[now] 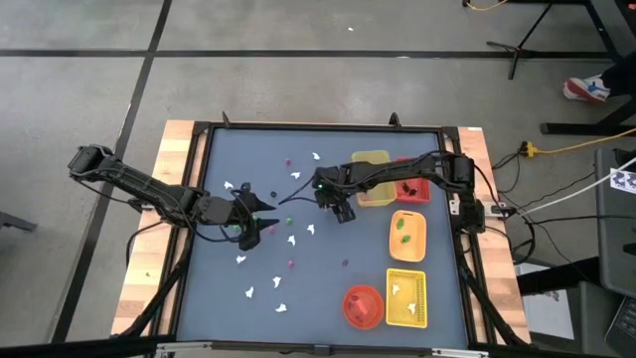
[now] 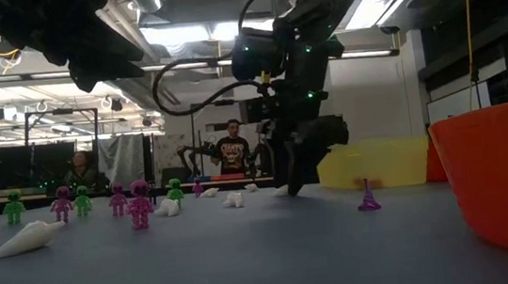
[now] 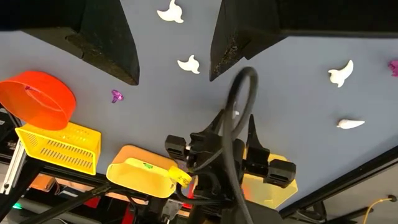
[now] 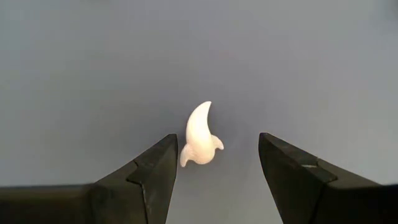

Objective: Sort Halloween decoration
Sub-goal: Put the white ghost toy into the yellow box

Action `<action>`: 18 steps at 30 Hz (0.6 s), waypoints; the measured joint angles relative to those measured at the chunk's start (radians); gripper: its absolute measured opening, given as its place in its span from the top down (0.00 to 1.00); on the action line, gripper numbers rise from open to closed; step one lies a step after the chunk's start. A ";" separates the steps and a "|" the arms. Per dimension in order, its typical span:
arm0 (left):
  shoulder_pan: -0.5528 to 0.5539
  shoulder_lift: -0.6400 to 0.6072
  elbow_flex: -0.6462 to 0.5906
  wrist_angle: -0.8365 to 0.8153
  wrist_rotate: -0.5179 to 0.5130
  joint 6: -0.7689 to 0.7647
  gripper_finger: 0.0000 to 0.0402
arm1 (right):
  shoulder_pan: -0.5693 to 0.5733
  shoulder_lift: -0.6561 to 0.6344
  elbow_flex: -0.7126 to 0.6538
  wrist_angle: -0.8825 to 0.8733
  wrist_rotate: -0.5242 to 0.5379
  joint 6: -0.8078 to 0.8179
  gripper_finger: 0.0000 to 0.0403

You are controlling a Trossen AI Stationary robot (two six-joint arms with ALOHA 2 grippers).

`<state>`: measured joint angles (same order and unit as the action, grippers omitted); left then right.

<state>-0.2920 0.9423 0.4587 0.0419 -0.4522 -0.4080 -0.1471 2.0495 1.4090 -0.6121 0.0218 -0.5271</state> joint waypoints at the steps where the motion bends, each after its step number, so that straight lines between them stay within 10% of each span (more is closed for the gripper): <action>1: 0.000 0.000 0.000 0.000 0.000 0.000 0.56 | -0.005 0.000 0.000 -0.004 -0.005 0.003 0.44; 18: 0.000 0.000 0.000 0.000 0.000 0.000 0.55 | -0.011 0.008 0.000 -0.009 -0.060 0.006 0.44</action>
<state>-0.2921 0.9423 0.4587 0.0419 -0.4522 -0.4080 -0.1577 2.0571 1.4094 -0.6207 -0.0380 -0.5213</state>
